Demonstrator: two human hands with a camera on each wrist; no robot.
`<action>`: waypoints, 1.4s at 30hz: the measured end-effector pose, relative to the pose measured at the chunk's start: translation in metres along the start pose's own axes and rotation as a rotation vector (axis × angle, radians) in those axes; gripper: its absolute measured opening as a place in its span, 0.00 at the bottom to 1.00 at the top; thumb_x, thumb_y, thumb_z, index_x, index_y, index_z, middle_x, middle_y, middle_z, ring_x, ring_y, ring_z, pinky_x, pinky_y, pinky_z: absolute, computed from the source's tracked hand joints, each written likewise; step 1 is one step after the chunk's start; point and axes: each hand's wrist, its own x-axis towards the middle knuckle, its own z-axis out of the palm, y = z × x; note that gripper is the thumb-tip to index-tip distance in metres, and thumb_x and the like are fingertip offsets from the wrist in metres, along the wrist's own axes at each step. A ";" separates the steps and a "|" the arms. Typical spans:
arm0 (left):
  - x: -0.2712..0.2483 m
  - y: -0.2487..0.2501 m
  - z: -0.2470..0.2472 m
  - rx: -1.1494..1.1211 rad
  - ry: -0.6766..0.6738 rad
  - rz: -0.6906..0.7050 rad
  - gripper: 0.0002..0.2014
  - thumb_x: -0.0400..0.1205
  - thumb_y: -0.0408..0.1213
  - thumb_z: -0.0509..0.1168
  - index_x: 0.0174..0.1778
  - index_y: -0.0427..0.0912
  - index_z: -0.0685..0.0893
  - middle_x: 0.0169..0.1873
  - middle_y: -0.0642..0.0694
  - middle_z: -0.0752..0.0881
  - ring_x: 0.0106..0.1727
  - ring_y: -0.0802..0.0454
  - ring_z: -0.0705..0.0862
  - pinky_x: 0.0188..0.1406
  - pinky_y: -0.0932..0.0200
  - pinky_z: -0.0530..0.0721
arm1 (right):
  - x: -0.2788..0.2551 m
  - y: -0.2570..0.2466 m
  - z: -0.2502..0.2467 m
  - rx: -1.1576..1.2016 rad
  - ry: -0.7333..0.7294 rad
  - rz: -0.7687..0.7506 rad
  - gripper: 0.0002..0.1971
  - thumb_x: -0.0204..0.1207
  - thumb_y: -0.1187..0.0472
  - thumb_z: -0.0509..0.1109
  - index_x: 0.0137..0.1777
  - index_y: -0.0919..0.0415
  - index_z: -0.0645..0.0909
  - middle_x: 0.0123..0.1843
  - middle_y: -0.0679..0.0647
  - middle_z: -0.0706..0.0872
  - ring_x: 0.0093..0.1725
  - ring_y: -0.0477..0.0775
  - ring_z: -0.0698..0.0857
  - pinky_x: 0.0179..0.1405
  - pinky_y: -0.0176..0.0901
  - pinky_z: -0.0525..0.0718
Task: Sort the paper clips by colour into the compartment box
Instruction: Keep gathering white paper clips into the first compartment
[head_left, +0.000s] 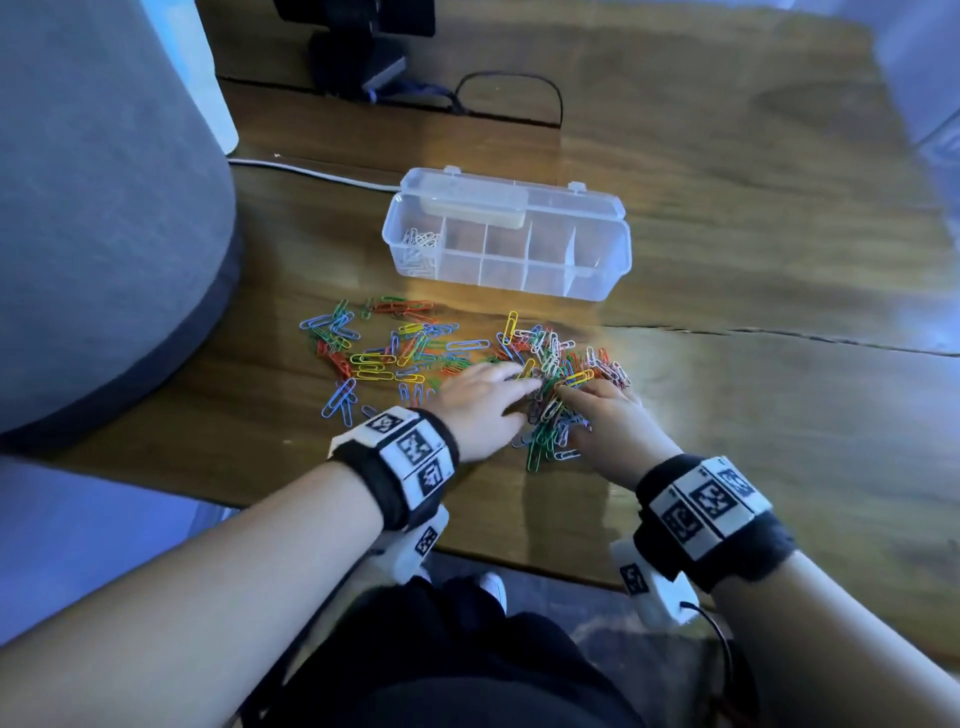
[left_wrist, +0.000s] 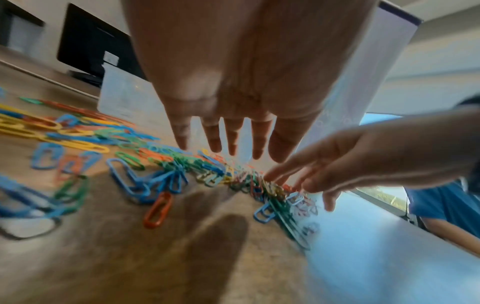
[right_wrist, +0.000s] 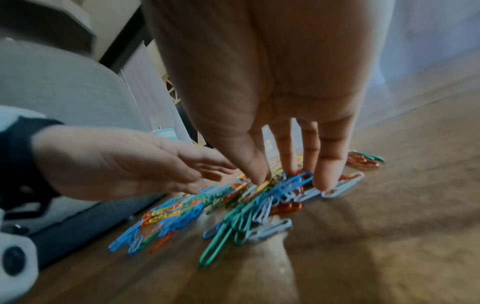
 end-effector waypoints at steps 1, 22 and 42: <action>0.007 0.003 0.003 0.057 -0.040 0.007 0.26 0.85 0.45 0.55 0.81 0.57 0.59 0.83 0.51 0.55 0.83 0.50 0.52 0.81 0.49 0.50 | 0.000 0.001 -0.005 0.026 -0.025 -0.030 0.27 0.79 0.66 0.59 0.78 0.51 0.66 0.74 0.56 0.72 0.72 0.60 0.69 0.72 0.43 0.62; 0.090 -0.005 -0.030 -0.013 0.208 -0.170 0.12 0.75 0.45 0.70 0.52 0.47 0.82 0.53 0.45 0.82 0.53 0.46 0.81 0.52 0.58 0.76 | 0.089 -0.007 -0.033 0.212 0.142 0.213 0.06 0.75 0.64 0.65 0.50 0.63 0.80 0.50 0.59 0.83 0.49 0.62 0.82 0.44 0.43 0.78; 0.070 -0.036 -0.050 -0.556 0.282 -0.148 0.11 0.72 0.33 0.75 0.29 0.50 0.83 0.34 0.45 0.87 0.35 0.54 0.81 0.43 0.59 0.80 | 0.055 0.023 -0.052 1.400 0.225 0.306 0.07 0.74 0.75 0.65 0.42 0.63 0.80 0.31 0.55 0.80 0.31 0.51 0.78 0.33 0.37 0.80</action>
